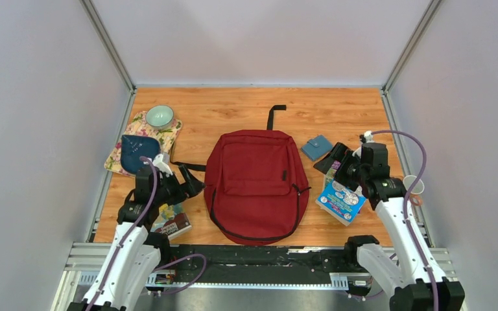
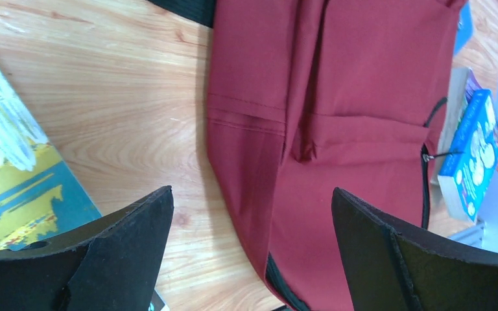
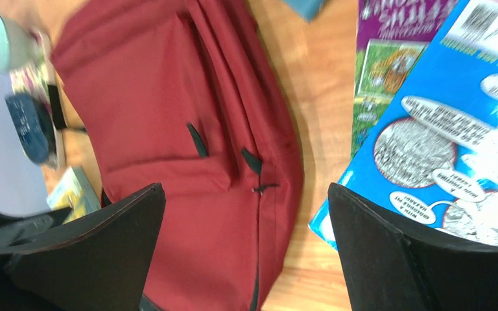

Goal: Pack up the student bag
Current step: Unzip the student bag at the center of the board.

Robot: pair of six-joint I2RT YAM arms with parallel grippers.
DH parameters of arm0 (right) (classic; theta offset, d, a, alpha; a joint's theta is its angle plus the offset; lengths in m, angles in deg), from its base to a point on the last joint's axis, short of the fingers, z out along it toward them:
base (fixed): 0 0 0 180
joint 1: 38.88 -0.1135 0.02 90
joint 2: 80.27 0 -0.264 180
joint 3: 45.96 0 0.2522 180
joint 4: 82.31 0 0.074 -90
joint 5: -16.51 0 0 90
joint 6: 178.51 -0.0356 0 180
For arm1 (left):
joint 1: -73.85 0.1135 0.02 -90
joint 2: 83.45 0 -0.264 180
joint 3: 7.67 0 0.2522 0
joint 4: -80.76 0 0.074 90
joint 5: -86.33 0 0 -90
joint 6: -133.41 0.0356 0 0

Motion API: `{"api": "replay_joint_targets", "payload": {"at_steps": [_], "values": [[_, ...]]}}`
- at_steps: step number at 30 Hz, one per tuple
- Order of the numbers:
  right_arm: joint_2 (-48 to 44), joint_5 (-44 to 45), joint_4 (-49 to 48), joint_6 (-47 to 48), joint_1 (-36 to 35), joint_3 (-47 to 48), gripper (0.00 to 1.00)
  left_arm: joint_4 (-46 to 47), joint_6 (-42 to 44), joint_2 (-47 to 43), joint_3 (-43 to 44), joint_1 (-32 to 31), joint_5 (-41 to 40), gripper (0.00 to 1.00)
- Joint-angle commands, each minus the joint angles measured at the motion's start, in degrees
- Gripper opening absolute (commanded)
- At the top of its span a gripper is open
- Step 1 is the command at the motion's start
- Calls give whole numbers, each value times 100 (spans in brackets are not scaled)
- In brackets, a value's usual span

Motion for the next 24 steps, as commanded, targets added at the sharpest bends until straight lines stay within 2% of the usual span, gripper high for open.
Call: {"api": "replay_joint_targets", "payload": {"at_steps": [1, 7, 12, 18, 24], "values": [[234, -1192, -172, 369, -26, -293, 99, -18, 162, -159, -76, -2, 660, 99], [770, -1862, -849, 89, -17, -460, 98, 148, 505, 306, -409, -37, 1178, 99], [1938, -1810, -1122, 272, -35, -56, 98, 245, 689, 606, -612, -283, 1338, 99], [3466, -1907, -1333, 702, -131, 603, 97, 834, 356, 817, -867, -686, 1346, 98], [4382, -1800, -1351, 1037, -131, 920, 97, 1773, -189, 957, -1368, -951, 1408, 95]]}}
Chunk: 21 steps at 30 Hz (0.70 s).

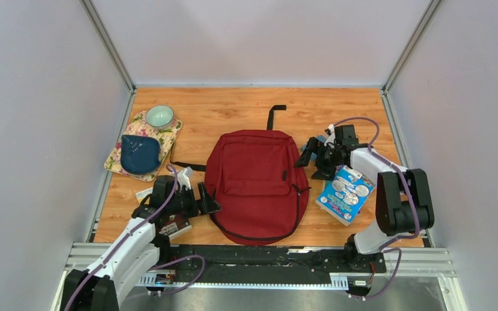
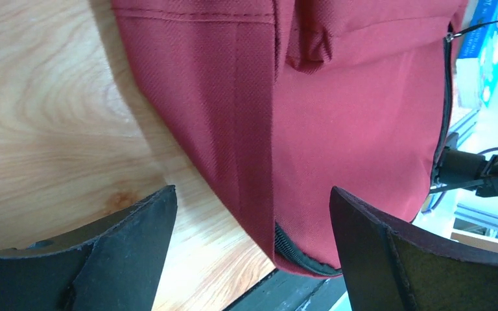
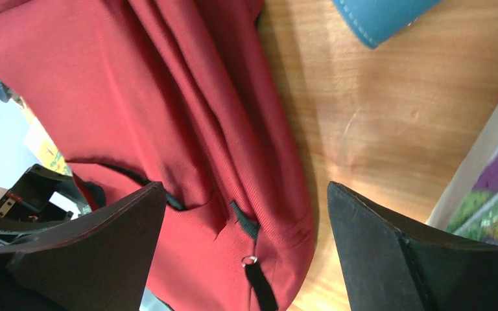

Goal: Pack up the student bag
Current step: Unzip the student bag at the center of the board.

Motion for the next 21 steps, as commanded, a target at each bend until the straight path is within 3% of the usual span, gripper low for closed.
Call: {"api": "replay_joint_targets", "payload": {"at_steps": [1, 3, 6, 7, 9, 11, 14, 16, 21], "values": [[580, -311, -328, 318, -35, 229, 97, 1083, -480, 212, -404, -262, 195, 94], [660, -611, -504, 248, -114, 81, 97, 1488, -752, 361, -493, -395, 291, 90], [617, -885, -777, 230, -395, -122, 97, 1973, -911, 748, -450, -553, 512, 73], [608, -894, -829, 230, -517, -140, 97, 1947, -885, 940, -284, -571, 468, 61], [564, -920, -873, 204, -615, -210, 97, 1825, -649, 1143, -29, -580, 398, 50], [450, -1061, -996, 99, -720, -271, 95, 1342, -325, 1424, 498, -588, 135, 32], [204, -1149, -1163, -33, -808, -464, 86, 709, 185, 1916, 1350, -580, -305, 7], [-86, -1175, -1242, -77, -870, -605, 78, 333, 406, 2328, 1981, -580, -595, 0], [-560, -1272, -1453, -358, -905, -834, 52, -135, 1057, 3138, 3326, -580, -859, 0]]}}
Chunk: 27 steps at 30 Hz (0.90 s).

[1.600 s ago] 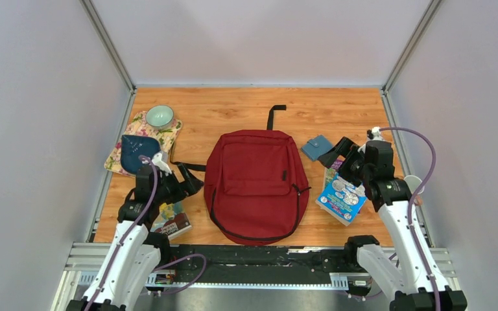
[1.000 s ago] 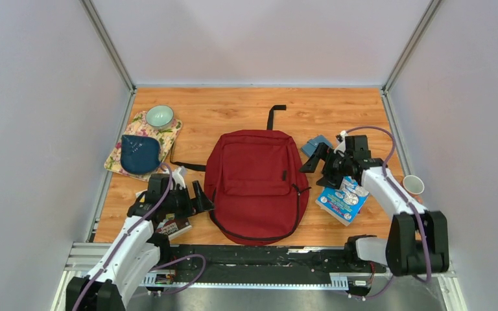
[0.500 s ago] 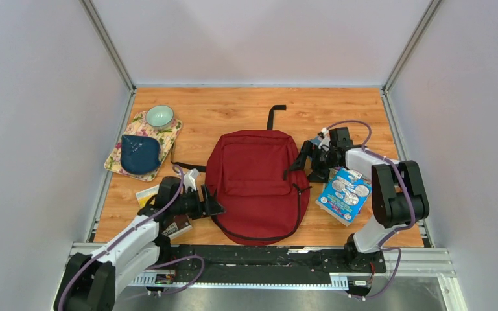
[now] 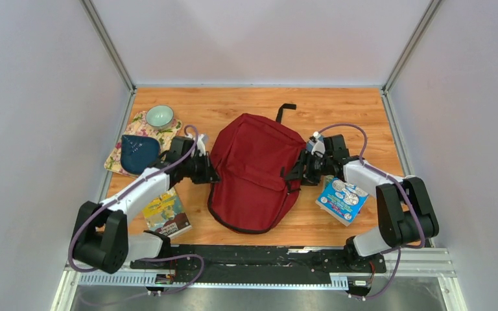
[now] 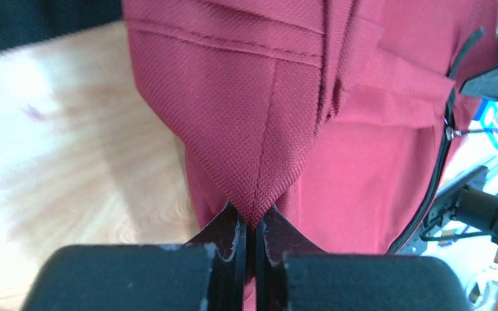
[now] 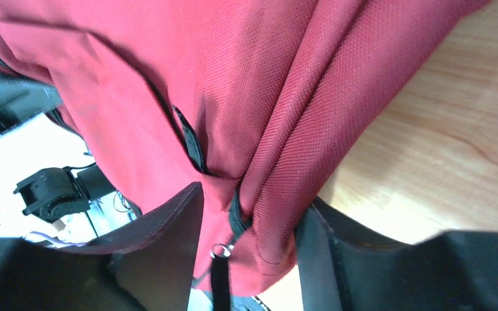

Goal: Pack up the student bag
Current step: Unzip the student bag at the center of the board.

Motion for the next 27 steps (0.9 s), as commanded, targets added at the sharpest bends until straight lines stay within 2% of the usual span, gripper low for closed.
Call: {"api": "replay_joint_targets", "payload": {"at_steps": [1, 2, 3, 4, 5, 6, 9, 12, 18, 21, 23, 27], "values": [[-574, -513, -516, -404, -107, -135, 31, -371, 773, 684, 1216, -27, -265, 0], [-627, -522, -586, -483, -116, -196, 23, -442, 913, 825, 1400, -36, -309, 0], [-680, -531, -665, -641, -125, -223, 8, -513, 966, 949, 1759, -27, -405, 4], [-785, -522, -814, -747, -142, -240, 4, -696, 1011, 1176, 1937, -18, -475, 8], [-838, -496, -859, -817, -151, -258, 2, -802, 1089, 1309, 2121, -18, -528, 15], [-900, -357, -894, -896, -160, -267, 1, -899, 1134, 1415, 2471, -18, -633, 30], [-1189, 143, -1043, -1309, -230, -398, 0, -1321, 1213, 1775, 3008, -18, -888, 62], [-1524, 583, -1586, -1854, -309, -670, 0, -1533, 1187, 1759, 3090, -18, -1230, 77], [-2042, 1717, -1703, -2250, -468, -706, 0, -1621, 994, 890, 2538, -18, -2099, 80], [-2069, 1955, -1721, -2277, -468, -496, 0, -1472, 783, 170, 2081, -9, -2409, 81], [-2095, 2122, -1624, -2286, -494, -286, 0, -1305, 529, -419, 1878, -18, -2314, 81], [-2297, 2911, -1519, -2434, -503, -65, 0, -883, -25, -1263, 1272, -53, -1497, 82]]}}
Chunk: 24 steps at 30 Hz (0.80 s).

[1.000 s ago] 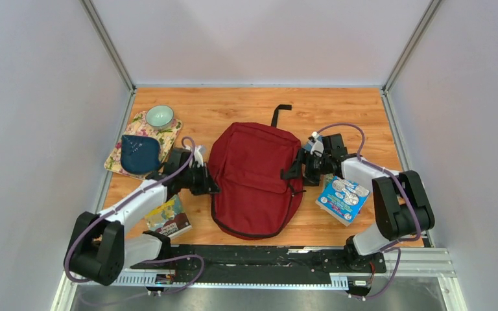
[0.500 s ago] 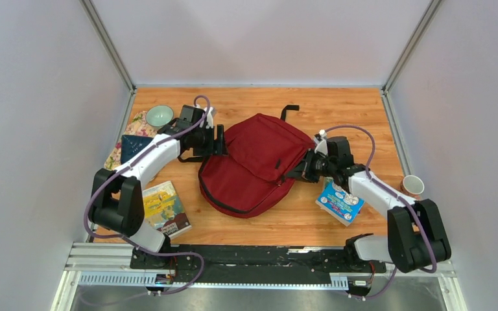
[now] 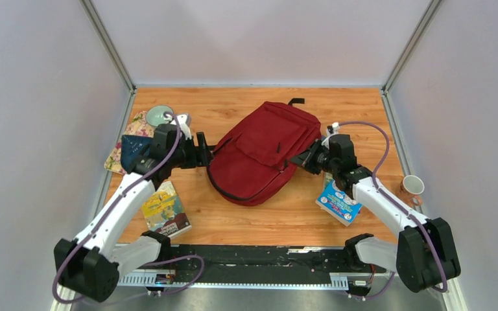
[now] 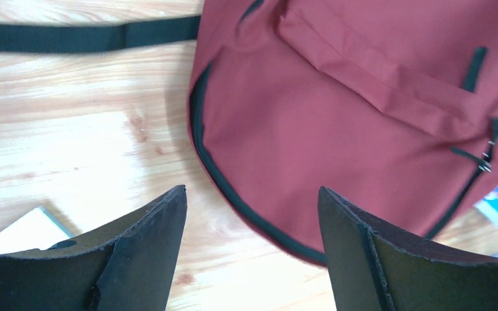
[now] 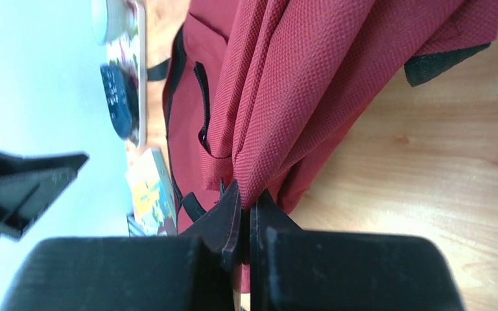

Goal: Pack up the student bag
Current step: Unzip the student bag at the center of the board.

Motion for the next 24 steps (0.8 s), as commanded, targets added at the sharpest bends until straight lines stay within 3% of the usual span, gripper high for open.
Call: {"api": "replay_joint_targets", "payload": {"at_steps": [1, 4, 8, 12, 24], "values": [[-509, 1207, -439, -324, -33, 486, 0, 534, -721, -663, -417, -210, 452, 82], [-747, 1761, -491, -526, -147, 364, 0, 552, -774, -805, -435, -649, 163, 82], [-880, 1806, -720, -447, -472, 170, 0, 1043, -950, -656, -444, -1562, 153, 82], [-1028, 1840, -729, -333, -753, -84, 0, 1596, -1029, -121, -181, -2029, 223, 83], [-1609, 1920, -948, -447, -1070, -1148, 0, 3039, -2522, 978, -303, -2751, 381, 83]]}}
